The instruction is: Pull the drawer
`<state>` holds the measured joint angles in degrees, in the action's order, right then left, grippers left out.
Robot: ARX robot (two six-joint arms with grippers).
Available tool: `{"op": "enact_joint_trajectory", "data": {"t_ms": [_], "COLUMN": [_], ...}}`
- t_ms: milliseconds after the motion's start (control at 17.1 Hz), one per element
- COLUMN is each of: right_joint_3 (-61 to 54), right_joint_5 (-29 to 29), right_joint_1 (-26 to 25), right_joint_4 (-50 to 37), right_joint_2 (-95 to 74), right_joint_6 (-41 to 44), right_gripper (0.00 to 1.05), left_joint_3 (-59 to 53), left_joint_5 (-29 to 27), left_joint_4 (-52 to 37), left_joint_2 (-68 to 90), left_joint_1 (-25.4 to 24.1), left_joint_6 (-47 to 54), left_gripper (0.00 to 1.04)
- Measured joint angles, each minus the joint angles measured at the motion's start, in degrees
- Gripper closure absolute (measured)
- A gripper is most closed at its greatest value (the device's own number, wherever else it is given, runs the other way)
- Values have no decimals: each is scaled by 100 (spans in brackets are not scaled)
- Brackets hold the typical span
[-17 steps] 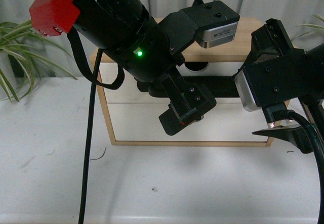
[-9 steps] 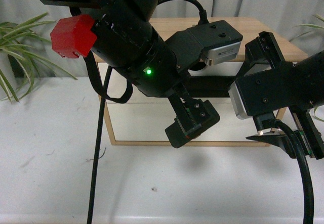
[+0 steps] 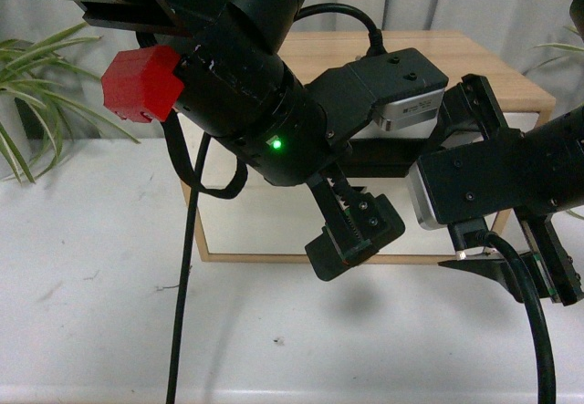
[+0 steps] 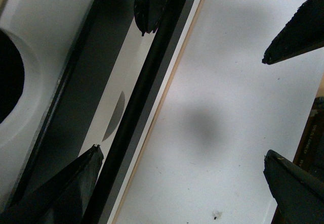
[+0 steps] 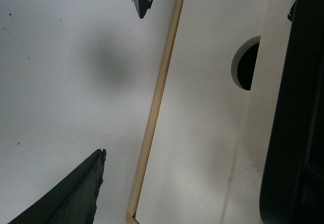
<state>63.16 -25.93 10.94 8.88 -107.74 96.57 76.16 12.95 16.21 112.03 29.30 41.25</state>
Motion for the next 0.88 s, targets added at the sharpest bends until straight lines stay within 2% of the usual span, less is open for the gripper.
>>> {"op": "enact_joint_trajectory", "data": {"t_ms": [879], "right_joint_3": [-1473], "right_joint_5": [254], "right_joint_1": [273], "right_joint_4": [50], "right_joint_2": [1279], "right_joint_6": [-310], "right_gripper": [6], "left_joint_3": [-1333], "left_joint_5": [125], "left_joint_4": [-299], "left_joint_2": [-863], "left_joint_1": [411], "left_joint_6": [-74], "left_gripper": [7]}}
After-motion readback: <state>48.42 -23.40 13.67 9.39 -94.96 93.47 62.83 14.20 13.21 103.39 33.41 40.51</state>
